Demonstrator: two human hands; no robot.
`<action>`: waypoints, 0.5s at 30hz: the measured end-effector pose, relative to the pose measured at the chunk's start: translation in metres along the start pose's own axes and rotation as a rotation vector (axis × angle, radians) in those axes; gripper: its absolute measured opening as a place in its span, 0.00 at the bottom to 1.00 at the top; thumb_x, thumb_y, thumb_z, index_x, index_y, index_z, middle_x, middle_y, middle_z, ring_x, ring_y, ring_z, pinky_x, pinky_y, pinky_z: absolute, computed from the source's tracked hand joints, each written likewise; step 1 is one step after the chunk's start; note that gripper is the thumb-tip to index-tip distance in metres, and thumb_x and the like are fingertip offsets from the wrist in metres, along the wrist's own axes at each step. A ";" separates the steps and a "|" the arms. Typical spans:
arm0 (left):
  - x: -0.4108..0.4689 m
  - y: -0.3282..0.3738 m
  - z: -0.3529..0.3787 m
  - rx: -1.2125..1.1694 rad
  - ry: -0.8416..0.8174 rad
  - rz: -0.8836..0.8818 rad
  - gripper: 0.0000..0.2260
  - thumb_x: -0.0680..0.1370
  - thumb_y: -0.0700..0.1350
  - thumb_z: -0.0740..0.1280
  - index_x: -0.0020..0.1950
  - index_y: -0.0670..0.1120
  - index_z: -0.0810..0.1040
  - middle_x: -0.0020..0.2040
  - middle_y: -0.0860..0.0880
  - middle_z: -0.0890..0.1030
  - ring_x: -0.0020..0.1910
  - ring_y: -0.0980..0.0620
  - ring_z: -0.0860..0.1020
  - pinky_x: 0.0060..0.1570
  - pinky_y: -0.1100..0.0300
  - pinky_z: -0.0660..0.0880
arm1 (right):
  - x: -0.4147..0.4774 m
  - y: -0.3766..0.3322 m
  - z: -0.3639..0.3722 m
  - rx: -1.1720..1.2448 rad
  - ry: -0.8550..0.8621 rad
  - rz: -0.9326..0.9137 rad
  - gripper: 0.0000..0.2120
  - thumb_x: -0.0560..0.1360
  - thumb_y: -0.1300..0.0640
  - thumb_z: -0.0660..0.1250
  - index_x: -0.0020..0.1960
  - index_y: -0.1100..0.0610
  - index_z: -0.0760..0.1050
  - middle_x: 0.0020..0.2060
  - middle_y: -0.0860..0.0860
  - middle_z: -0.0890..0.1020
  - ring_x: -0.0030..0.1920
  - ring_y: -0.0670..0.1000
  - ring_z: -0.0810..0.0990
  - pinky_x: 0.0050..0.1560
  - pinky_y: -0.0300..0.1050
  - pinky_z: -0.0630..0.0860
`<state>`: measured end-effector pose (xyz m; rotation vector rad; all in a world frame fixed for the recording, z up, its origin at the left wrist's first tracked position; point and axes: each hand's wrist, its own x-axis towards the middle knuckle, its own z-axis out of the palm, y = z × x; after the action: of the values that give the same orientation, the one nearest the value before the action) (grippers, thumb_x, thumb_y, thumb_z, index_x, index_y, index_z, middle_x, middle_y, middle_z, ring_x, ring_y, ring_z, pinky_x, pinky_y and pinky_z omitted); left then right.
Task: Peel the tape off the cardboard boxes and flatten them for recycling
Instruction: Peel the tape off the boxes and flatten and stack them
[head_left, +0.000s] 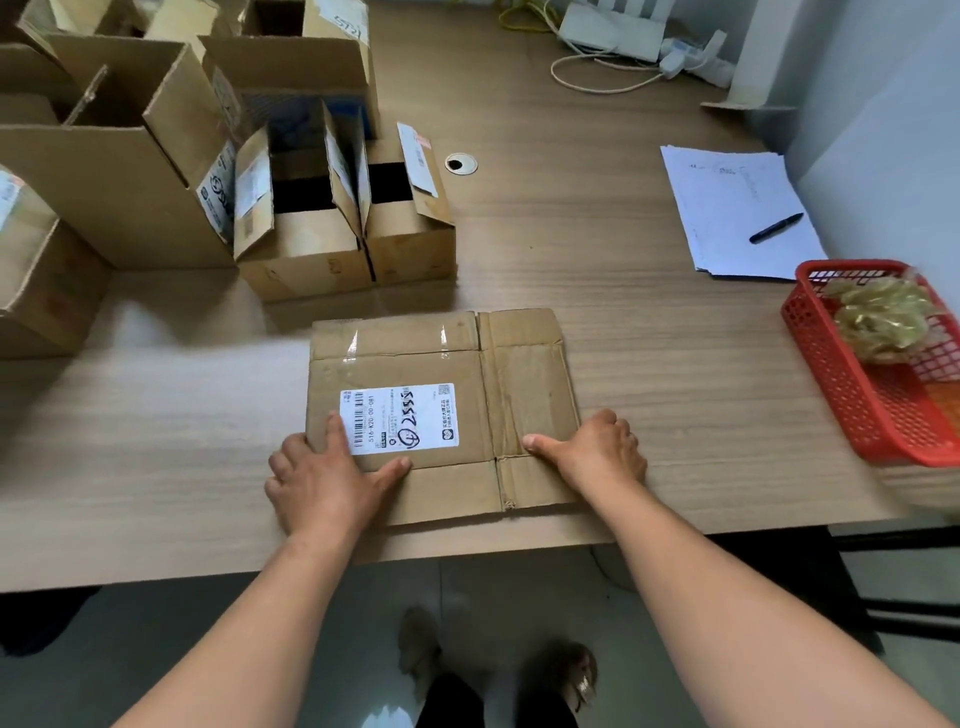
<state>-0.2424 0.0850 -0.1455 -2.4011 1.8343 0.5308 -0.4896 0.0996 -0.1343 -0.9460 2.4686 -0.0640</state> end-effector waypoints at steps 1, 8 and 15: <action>0.002 0.001 -0.003 -0.045 -0.012 -0.036 0.49 0.64 0.73 0.68 0.75 0.49 0.56 0.66 0.37 0.65 0.66 0.37 0.64 0.63 0.46 0.65 | -0.001 -0.001 0.000 0.006 0.012 0.002 0.49 0.60 0.31 0.73 0.69 0.61 0.63 0.67 0.58 0.70 0.67 0.58 0.69 0.63 0.51 0.68; -0.014 0.001 -0.006 -0.214 -0.052 -0.185 0.52 0.60 0.67 0.76 0.72 0.38 0.61 0.66 0.36 0.65 0.67 0.36 0.64 0.65 0.46 0.65 | -0.016 0.022 -0.003 0.078 -0.027 -0.050 0.46 0.64 0.36 0.74 0.70 0.62 0.61 0.68 0.59 0.68 0.68 0.59 0.67 0.65 0.50 0.67; -0.088 0.007 0.009 -0.377 -0.153 0.024 0.46 0.67 0.59 0.76 0.76 0.48 0.54 0.65 0.41 0.62 0.62 0.38 0.72 0.59 0.50 0.70 | -0.045 0.095 -0.016 0.168 -0.010 -0.083 0.38 0.69 0.42 0.72 0.68 0.60 0.60 0.65 0.58 0.69 0.63 0.60 0.72 0.57 0.50 0.71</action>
<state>-0.2712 0.1662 -0.1251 -2.4714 1.8360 1.1191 -0.5269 0.1980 -0.1215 -0.9720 2.3708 -0.2892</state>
